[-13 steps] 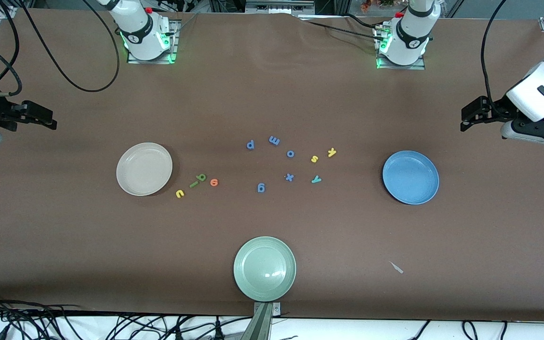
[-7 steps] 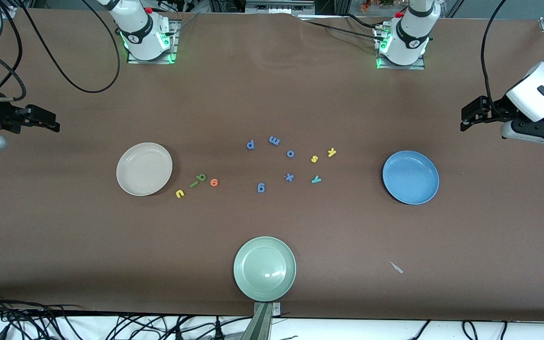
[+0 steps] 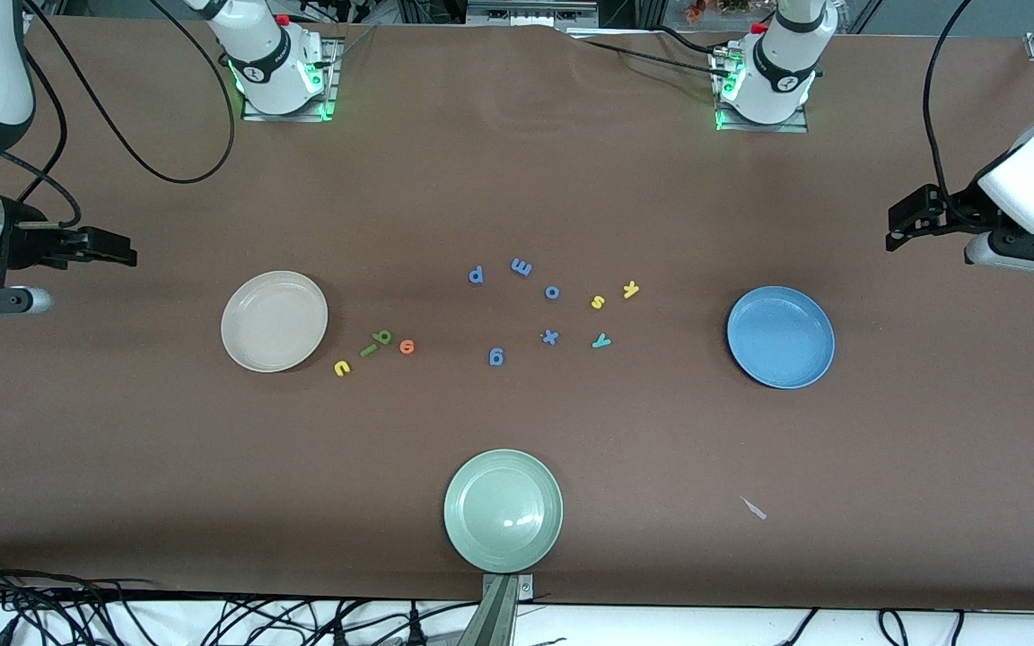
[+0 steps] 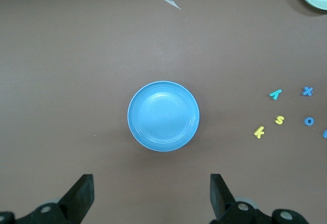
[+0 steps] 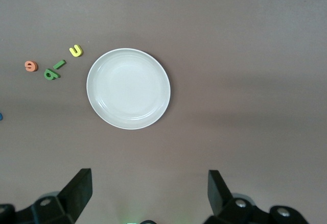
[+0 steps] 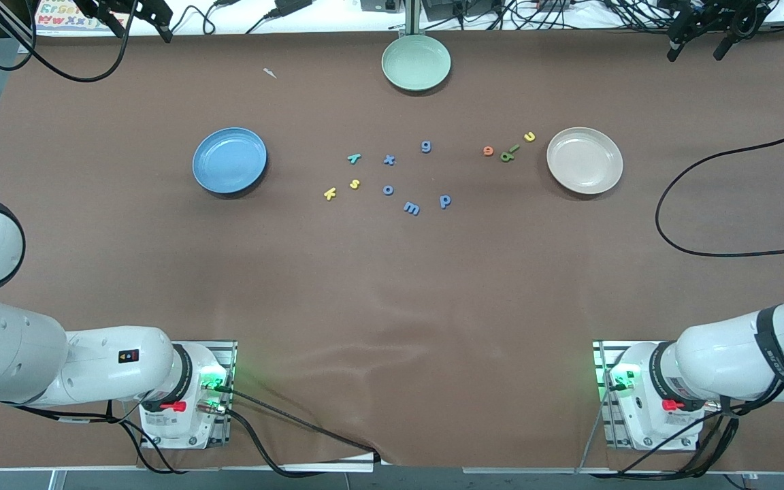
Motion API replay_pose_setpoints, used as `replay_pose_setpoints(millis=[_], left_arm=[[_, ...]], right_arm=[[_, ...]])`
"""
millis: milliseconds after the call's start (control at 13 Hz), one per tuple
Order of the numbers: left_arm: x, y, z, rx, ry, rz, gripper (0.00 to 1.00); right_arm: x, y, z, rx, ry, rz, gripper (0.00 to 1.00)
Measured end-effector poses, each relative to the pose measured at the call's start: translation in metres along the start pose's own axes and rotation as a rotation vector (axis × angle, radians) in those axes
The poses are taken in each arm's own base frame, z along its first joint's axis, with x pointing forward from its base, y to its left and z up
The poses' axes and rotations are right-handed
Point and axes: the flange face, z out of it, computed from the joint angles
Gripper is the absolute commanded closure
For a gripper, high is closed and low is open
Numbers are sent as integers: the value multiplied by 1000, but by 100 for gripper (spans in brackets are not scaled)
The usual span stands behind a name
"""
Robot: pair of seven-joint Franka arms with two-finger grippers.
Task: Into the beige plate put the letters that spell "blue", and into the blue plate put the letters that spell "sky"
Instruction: 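Move the right gripper to the yellow u beside the white plate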
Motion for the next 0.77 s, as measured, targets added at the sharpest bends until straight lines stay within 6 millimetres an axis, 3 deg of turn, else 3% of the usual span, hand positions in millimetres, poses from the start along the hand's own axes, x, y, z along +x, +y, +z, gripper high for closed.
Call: replay_pose_setpoints(millis=[384,767], left_arm=[[0,1,0,0,0,2,0],[0,2,0,0,0,3,0]], right_arm=[[6,-9,11,2,-22,-18,0],[28,-85,32,-16,18,-139,0]])
